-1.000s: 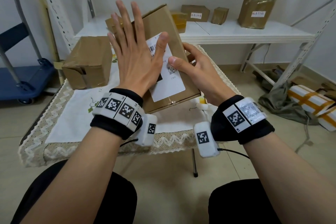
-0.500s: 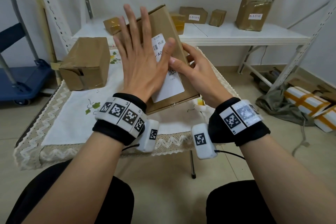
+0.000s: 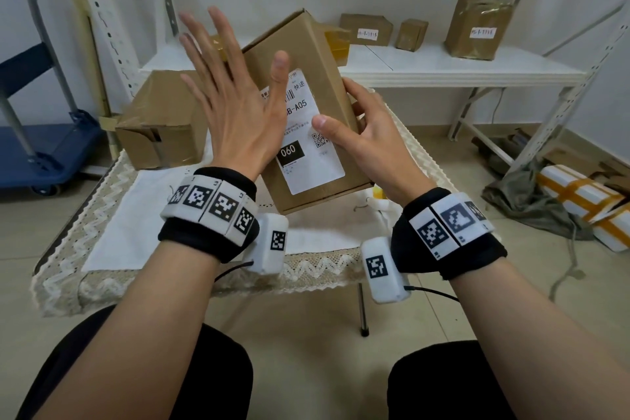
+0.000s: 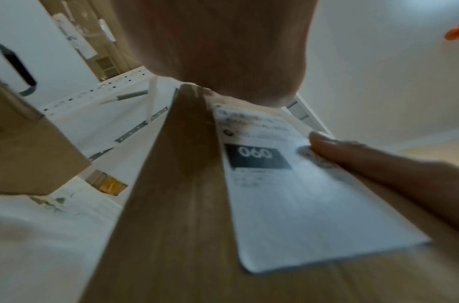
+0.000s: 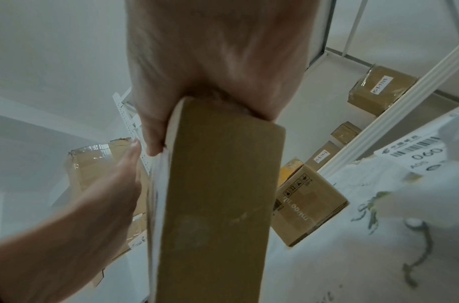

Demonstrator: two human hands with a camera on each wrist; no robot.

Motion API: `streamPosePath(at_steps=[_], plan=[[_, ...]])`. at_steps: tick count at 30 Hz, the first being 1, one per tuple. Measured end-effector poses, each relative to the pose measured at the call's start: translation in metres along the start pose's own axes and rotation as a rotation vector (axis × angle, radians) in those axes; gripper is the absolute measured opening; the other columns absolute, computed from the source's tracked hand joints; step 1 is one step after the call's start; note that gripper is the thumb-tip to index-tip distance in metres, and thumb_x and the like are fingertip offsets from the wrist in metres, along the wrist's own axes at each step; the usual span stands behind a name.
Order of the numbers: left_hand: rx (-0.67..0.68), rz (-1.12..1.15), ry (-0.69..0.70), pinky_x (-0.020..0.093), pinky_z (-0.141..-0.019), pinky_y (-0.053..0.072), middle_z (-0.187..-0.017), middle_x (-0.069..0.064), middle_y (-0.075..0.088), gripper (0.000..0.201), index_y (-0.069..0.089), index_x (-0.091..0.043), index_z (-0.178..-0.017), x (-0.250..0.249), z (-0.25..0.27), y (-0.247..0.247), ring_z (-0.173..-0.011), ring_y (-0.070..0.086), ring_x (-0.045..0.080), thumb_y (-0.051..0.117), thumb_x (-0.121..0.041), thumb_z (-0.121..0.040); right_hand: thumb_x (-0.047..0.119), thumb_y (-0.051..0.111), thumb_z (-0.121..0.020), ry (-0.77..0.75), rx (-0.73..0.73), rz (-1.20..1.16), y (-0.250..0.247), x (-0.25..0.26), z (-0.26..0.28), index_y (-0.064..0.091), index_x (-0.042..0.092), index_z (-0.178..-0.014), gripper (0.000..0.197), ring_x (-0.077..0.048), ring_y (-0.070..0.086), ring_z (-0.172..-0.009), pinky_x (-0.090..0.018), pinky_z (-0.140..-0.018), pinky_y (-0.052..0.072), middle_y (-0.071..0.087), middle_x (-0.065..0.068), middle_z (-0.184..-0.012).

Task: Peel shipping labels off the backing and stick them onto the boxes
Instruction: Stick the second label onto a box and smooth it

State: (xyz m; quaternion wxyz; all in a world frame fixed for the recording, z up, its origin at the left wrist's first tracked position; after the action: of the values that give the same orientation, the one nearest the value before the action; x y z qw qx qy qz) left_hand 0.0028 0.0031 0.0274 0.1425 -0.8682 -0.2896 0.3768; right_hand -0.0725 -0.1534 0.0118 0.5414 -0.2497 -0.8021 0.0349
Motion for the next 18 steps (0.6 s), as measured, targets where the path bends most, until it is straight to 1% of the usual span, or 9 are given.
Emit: streamPosePath(at_steps=[1, 3, 6, 9, 11, 13, 14, 15, 18], plan=[[0.007, -0.01, 0.037, 0.066, -0.121, -0.009, -0.167, 0.025, -0.017, 0.086, -0.004, -0.008, -0.162, -0.005, 0.002, 0.001, -0.156, -0.015, 0.038, 0.025, -0.064, -0.102, 0.044, 0.076, -0.089, -0.011, -0.009, 0.018, 0.0, 0.002, 0.001, 0.044, 0.027, -0.152, 0.073, 0.003, 0.054, -0.113, -0.025, -0.1, 0.052, 0.048, -0.001, -0.131], [0.023, -0.023, 0.107, 0.066, -0.121, -0.01, -0.167, 0.025, -0.014, 0.091, -0.001, -0.007, -0.162, -0.015, 0.006, 0.005, -0.156, -0.013, 0.039, 0.016, -0.07, -0.099, 0.042, 0.075, -0.09, -0.033, 0.0, 0.054, 0.003, 0.004, 0.003, 0.043, 0.028, -0.152, 0.072, 0.004, 0.052, -0.113, -0.026, -0.103, 0.05, 0.046, -0.001, -0.128], [0.003, 0.006, 0.119, 0.066, -0.121, -0.007, -0.168, 0.024, -0.012, 0.095, 0.0, -0.008, -0.162, -0.024, 0.011, 0.008, -0.156, -0.013, 0.039, 0.007, -0.072, -0.094, 0.045, 0.073, -0.086, -0.04, 0.05, 0.089, 0.01, 0.005, 0.005, 0.039, 0.028, -0.155, 0.078, -0.006, 0.052, -0.118, -0.035, -0.109, 0.047, 0.045, 0.0, -0.127], [-0.035, 0.049, 0.082, 0.068, -0.12, -0.007, -0.168, 0.024, -0.014, 0.096, 0.0, -0.007, -0.162, -0.023, 0.009, 0.007, -0.156, -0.013, 0.038, 0.008, -0.073, -0.092, 0.04, 0.073, -0.086, -0.064, 0.083, 0.117, 0.014, 0.006, 0.007, 0.035, 0.024, -0.156, 0.081, -0.011, 0.049, -0.122, -0.035, -0.11, 0.045, 0.043, 0.0, -0.13], [-0.058, 0.068, 0.059, 0.067, -0.121, -0.008, -0.168, 0.023, -0.015, 0.097, -0.001, -0.008, -0.162, -0.024, 0.006, 0.004, -0.156, -0.013, 0.037, 0.009, -0.073, -0.091, 0.035, 0.074, -0.089, -0.089, 0.093, 0.122, 0.013, 0.007, 0.007, 0.033, 0.021, -0.157, 0.081, -0.006, 0.046, -0.119, -0.026, -0.108, 0.043, 0.041, 0.0, -0.132], [-0.081, 0.08, 0.033, 0.065, -0.122, -0.008, -0.168, 0.022, -0.014, 0.097, -0.001, -0.008, -0.162, -0.026, 0.004, 0.0, -0.157, -0.012, 0.036, 0.012, -0.072, -0.091, 0.037, 0.074, -0.088, -0.115, 0.097, 0.14, 0.013, 0.008, 0.007, 0.032, 0.02, -0.156, 0.082, 0.004, 0.042, -0.114, -0.014, -0.103, 0.039, 0.04, 0.0, -0.132], [-0.088, 0.088, 0.018, 0.065, -0.122, -0.008, -0.168, 0.021, -0.014, 0.096, -0.001, -0.008, -0.163, -0.027, 0.003, -0.001, -0.157, -0.012, 0.035, 0.013, -0.071, -0.092, 0.038, 0.074, -0.088, -0.123, 0.099, 0.149, 0.012, 0.008, 0.006, 0.032, 0.02, -0.156, 0.082, 0.007, 0.041, -0.113, -0.012, -0.101, 0.038, 0.04, 0.001, -0.132], [-0.091, 0.101, 0.005, 0.064, -0.122, -0.008, -0.168, 0.021, -0.015, 0.095, -0.002, -0.008, -0.163, -0.027, 0.003, -0.002, -0.157, -0.012, 0.035, 0.013, -0.07, -0.092, 0.037, 0.076, -0.089, -0.123, 0.102, 0.161, 0.012, 0.009, 0.006, 0.032, 0.02, -0.156, 0.082, 0.005, 0.041, -0.113, -0.013, -0.101, 0.039, 0.04, 0.001, -0.131], [-0.086, 0.123, 0.008, 0.066, -0.121, -0.009, -0.168, 0.021, -0.016, 0.096, -0.003, -0.008, -0.162, -0.026, 0.006, 0.0, -0.157, -0.013, 0.035, 0.014, -0.071, -0.092, 0.034, 0.077, -0.09, -0.105, 0.084, 0.19, 0.011, 0.009, 0.003, 0.032, 0.02, -0.156, 0.08, -0.009, 0.044, -0.118, -0.022, -0.104, 0.042, 0.039, 0.0, -0.13]])
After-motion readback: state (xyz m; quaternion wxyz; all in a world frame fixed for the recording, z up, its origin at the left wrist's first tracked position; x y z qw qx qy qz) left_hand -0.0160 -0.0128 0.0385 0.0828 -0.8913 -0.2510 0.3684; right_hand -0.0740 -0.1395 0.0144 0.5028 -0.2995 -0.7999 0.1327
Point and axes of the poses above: each hand's wrist, its own z-axis away from the middle knuckle, its own y-axis out of the palm, x = y × z, the point moved 1 cm from there along -z, towards the middle knuckle
